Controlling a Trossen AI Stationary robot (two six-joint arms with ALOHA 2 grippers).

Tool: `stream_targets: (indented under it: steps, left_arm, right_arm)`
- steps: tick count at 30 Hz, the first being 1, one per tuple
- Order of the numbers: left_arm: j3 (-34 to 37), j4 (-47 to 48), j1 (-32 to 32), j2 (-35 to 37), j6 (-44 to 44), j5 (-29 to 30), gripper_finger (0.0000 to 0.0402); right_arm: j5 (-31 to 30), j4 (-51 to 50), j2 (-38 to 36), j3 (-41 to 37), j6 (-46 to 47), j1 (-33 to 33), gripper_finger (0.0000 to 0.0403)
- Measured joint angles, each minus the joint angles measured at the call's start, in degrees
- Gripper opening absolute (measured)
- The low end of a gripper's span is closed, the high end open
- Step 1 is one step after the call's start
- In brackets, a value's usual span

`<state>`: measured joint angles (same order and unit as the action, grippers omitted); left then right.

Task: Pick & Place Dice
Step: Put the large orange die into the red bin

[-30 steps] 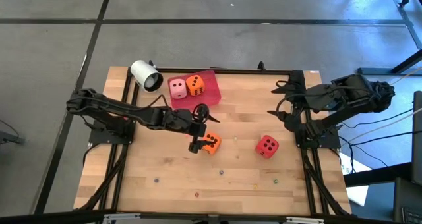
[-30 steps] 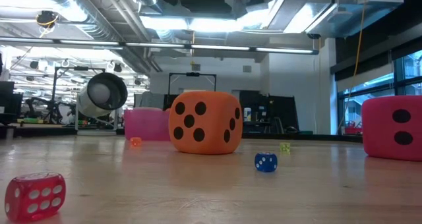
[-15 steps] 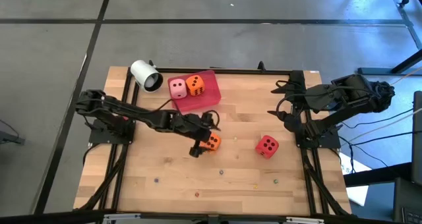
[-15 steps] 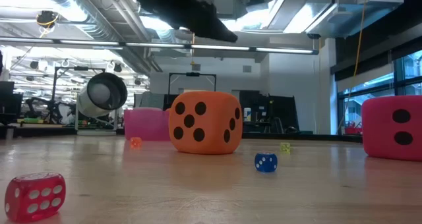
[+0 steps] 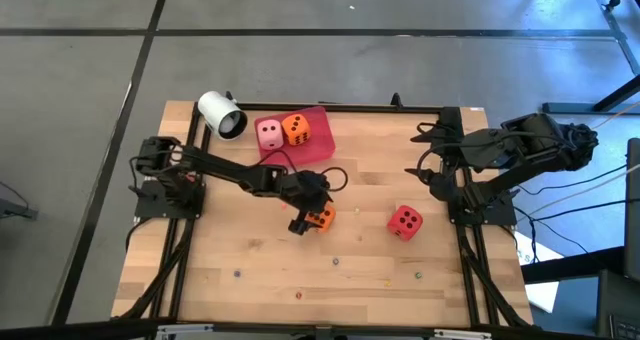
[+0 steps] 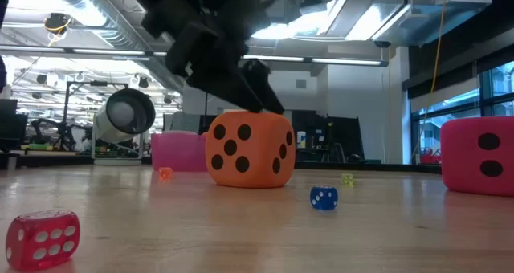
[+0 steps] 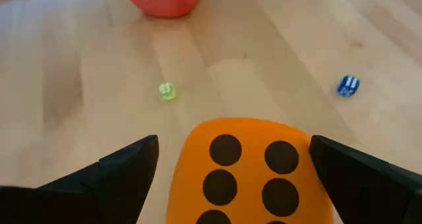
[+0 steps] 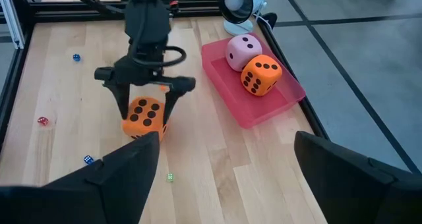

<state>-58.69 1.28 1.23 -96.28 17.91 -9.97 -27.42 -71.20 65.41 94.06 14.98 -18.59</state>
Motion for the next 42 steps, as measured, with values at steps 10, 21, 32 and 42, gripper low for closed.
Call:
stream_targets:
  steps: [10,21,32,42]
  left_arm:
    - [0.0,0.7,-1.3,1.5,0.8,-4.3,0.0393]
    - [0.0,2.2,-1.3,1.8,3.7,-5.2,0.0393]
    - [0.0,0.3,-1.3,-0.2,4.2,-3.8,0.0393]
    - [0.1,-0.2,0.7,1.7,-3.0,3.6,0.0393]
  right_arm:
    - [-0.2,0.0,0.9,0.0,-0.2,0.0,0.0350]
    - [0.0,0.0,2.2,0.0,-0.6,0.0,0.0350]
    - [0.0,0.0,2.5,0.0,-0.6,0.0,0.0350]
    - [0.0,0.0,2.5,0.0,-0.7,0.0,0.0350]
